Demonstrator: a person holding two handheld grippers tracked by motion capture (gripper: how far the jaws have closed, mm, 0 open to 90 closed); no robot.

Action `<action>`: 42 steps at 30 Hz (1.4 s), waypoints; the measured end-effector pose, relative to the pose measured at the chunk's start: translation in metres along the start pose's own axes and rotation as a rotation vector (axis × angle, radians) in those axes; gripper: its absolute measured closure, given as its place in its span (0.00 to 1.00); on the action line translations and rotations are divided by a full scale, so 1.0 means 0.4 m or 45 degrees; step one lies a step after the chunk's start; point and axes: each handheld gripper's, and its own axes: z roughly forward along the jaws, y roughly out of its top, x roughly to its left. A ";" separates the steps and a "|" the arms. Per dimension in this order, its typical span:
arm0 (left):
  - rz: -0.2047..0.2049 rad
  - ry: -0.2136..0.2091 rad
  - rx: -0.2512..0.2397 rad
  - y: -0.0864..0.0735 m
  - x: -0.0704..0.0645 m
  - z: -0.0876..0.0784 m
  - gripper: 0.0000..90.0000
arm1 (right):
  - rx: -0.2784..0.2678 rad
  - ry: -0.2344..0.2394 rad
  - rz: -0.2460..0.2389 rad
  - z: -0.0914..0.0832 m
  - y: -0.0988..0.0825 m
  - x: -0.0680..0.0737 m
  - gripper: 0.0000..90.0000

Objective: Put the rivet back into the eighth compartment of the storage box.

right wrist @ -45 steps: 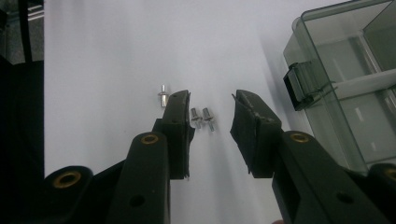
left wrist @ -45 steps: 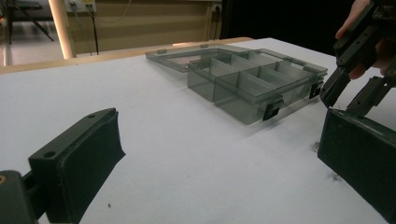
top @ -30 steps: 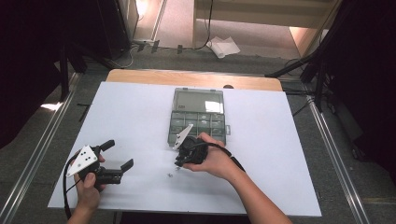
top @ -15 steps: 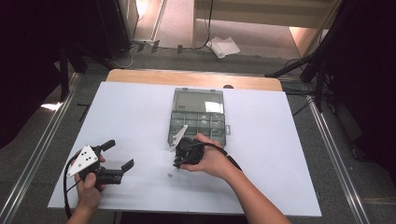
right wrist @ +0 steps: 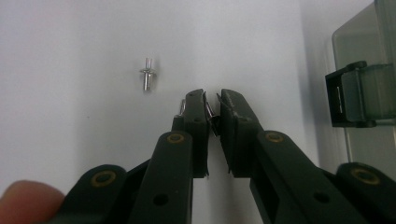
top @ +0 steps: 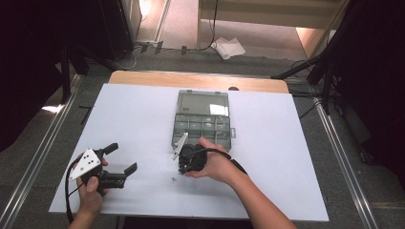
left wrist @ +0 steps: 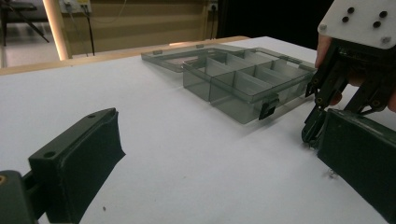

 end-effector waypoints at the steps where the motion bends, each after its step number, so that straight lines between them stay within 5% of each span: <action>1: -0.003 0.000 -0.001 0.000 0.000 0.000 0.00 | 0.002 0.000 0.007 0.000 0.001 0.001 0.93; 8: -0.003 -0.003 -0.001 0.000 0.002 0.000 0.00 | -0.036 0.060 0.079 -0.003 -0.009 -0.014 0.94; 42: -0.010 -0.003 -0.003 -0.001 0.001 0.001 0.00 | -0.142 0.000 0.154 -0.124 -0.081 -0.050 0.94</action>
